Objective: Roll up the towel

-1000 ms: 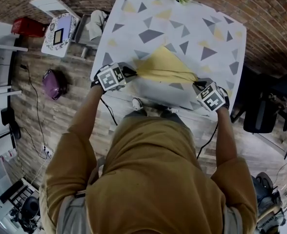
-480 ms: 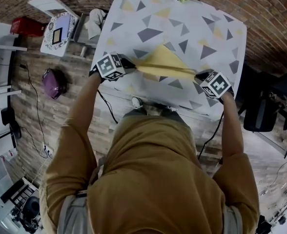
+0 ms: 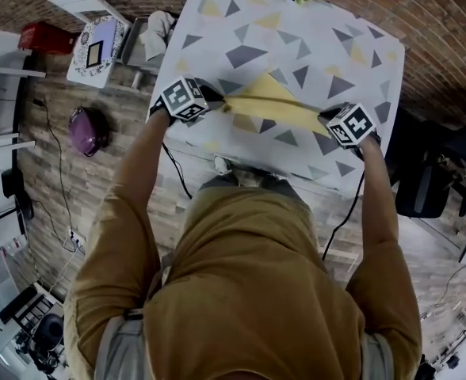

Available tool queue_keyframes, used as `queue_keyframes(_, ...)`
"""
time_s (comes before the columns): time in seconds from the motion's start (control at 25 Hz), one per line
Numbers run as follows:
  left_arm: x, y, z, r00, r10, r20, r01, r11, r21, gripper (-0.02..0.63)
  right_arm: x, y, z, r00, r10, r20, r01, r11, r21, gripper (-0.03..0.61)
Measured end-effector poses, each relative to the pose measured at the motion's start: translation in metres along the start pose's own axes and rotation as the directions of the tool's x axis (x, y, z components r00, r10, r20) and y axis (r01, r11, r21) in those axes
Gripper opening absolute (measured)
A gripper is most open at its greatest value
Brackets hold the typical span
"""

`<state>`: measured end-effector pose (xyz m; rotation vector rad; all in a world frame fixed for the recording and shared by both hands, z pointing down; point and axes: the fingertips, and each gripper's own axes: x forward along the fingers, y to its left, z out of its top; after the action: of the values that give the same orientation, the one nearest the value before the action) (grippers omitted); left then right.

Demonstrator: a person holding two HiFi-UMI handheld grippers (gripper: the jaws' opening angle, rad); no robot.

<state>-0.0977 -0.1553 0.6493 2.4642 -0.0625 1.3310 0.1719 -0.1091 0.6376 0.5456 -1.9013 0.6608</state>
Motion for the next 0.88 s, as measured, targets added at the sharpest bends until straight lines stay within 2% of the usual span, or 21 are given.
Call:
queue_keyframes(0.32,0.006,0.012,0.001,0.998,0.067,0.005,-0.067,0.998,-0.021,0.087,0.008,-0.013,0.000,0.999,-0.048,-0.007,0.048,0.999,-0.003,0.018)
queue_keyframes(0.56,0.012,0.016,0.002,0.989,0.147,0.015,-0.148,0.989,0.011,0.087,0.014,-0.020,0.002,0.982,-0.189,-0.005,0.187,0.978,-0.092,0.020)
queue_keyframes(0.88,0.015,0.014,0.008,0.963,0.263,0.057,-0.267,0.959,0.096,0.089,0.026,-0.020,-0.009,0.945,-0.324,0.037,0.326,0.942,-0.080,0.023)
